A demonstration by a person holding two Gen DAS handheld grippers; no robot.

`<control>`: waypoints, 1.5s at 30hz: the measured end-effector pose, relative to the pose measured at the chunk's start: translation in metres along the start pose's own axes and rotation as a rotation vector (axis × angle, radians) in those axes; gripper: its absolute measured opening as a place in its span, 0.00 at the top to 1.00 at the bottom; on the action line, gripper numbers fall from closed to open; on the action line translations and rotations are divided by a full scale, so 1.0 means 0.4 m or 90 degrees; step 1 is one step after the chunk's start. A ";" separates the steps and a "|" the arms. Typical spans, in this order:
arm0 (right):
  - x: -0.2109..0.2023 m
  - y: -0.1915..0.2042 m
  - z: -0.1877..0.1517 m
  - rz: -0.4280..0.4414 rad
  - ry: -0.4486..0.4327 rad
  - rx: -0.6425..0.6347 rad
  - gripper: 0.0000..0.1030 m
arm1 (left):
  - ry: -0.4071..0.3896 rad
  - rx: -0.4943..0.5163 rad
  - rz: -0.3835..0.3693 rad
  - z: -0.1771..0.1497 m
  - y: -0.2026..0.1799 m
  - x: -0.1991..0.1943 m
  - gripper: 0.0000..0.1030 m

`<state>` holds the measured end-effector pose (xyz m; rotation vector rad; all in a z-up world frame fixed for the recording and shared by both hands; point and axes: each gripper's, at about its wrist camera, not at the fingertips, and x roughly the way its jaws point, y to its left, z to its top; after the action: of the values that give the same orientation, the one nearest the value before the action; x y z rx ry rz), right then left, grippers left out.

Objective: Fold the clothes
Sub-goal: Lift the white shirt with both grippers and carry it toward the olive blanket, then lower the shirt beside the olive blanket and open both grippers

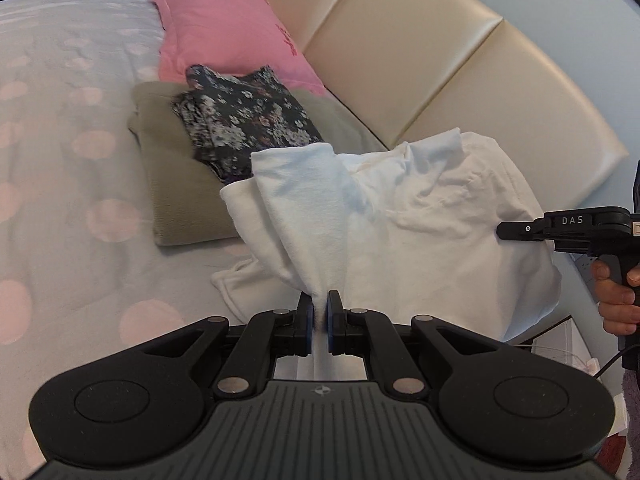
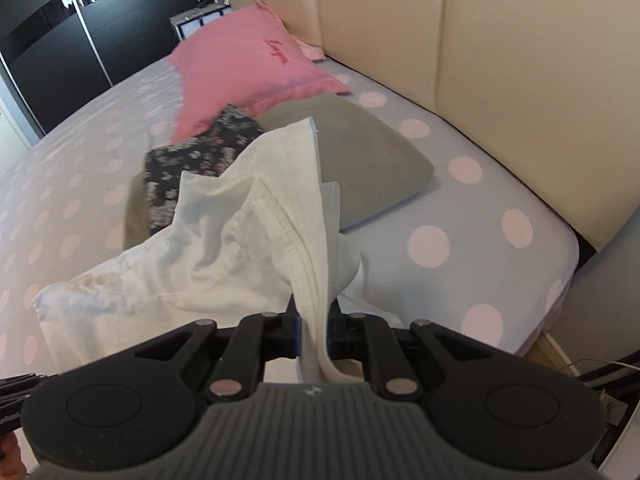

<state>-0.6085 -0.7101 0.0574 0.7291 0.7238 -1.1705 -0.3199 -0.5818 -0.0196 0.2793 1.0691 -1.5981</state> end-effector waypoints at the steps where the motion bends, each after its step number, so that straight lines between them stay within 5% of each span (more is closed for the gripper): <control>1: 0.021 -0.018 0.005 -0.003 0.007 0.004 0.88 | 0.007 -0.001 0.001 0.001 -0.002 0.017 0.96; 11: 0.263 -0.053 0.085 0.002 0.069 -0.003 0.88 | 0.072 -0.046 0.030 0.001 0.074 0.191 0.96; 23: 0.509 -0.147 0.051 -0.022 0.149 0.084 0.87 | 0.134 -0.028 0.079 0.001 0.149 0.330 0.95; 26: 0.570 -0.170 0.042 -0.027 0.168 0.106 0.78 | 0.139 -0.013 0.079 -0.003 0.149 0.337 0.94; 28: 0.560 -0.182 0.042 -0.044 0.157 0.109 0.68 | 0.136 0.008 0.079 -0.002 0.142 0.323 0.93; 36: 0.416 -0.228 0.037 -0.137 0.082 0.084 0.74 | 0.107 0.038 0.126 0.009 0.132 0.223 0.87; 45: 0.272 -0.210 -0.101 -0.050 0.050 0.060 0.76 | 0.091 0.113 0.057 -0.055 -0.010 0.178 0.87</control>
<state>-0.6693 -0.7547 -0.0641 0.8361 0.7726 -1.2602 -0.3550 -0.6123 -0.0778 0.5609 1.0092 -1.6138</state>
